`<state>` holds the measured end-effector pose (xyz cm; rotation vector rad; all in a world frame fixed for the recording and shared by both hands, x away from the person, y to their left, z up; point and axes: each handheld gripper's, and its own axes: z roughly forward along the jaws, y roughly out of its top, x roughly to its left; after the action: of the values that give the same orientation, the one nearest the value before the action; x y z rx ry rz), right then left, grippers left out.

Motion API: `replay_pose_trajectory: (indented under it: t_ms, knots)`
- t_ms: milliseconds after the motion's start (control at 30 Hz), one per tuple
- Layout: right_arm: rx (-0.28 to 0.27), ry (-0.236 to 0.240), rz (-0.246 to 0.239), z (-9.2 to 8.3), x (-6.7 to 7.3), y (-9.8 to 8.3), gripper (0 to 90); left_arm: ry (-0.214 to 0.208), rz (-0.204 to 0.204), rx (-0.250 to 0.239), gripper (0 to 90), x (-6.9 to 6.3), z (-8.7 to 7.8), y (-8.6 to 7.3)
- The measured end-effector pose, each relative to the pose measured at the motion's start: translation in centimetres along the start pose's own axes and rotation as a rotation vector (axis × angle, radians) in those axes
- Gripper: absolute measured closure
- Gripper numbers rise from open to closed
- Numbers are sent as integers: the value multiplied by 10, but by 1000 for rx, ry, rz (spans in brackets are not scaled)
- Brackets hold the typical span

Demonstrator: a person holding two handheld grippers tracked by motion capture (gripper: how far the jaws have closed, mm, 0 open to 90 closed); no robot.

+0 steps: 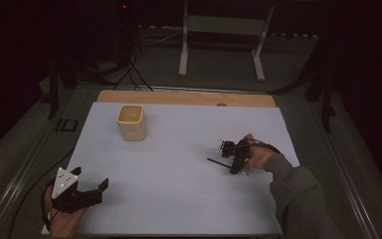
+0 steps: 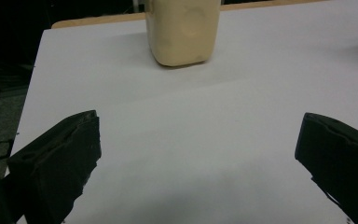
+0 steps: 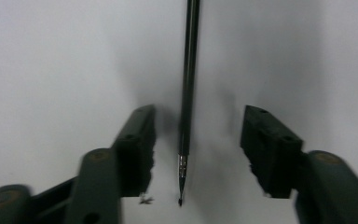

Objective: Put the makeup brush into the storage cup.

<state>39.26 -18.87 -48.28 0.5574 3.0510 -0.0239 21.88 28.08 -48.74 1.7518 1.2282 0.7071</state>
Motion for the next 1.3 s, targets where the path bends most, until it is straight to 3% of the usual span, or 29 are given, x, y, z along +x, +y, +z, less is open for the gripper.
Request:
replay_pose_trajectory:
  t_ms: [67, 200, 333, 400, 700, 1000, 1300]
  knots:
    - [32, -10, -7, 4, 1, 0, 518, 0, 0, 1, 14, 0, 0, 0]
    - [31, 44, -16, 4, 2, 1, 697, 0, 1, -1, 14, 0, 0, 0]
    - [33, 56, -16, 4, 2, 1, 748, 0, -1, -1, 14, 0, -1, 0]
    - [37, 50, -25, 4, 2, 1, 841, 0, -1, -1, 14, 0, -1, 0]
    - [37, 13, -74, 3, 6, 1, 857, -3, -2, 6, 14, 0, 0, 0]
    - [5, 6, -54, -9, 3, -4, 857, -4, 0, 5, 14, 0, 0, 0]
    - [-18, -5, -64, -17, 4, -5, 857, -6, 1, 5, 14, -1, 0, 0]
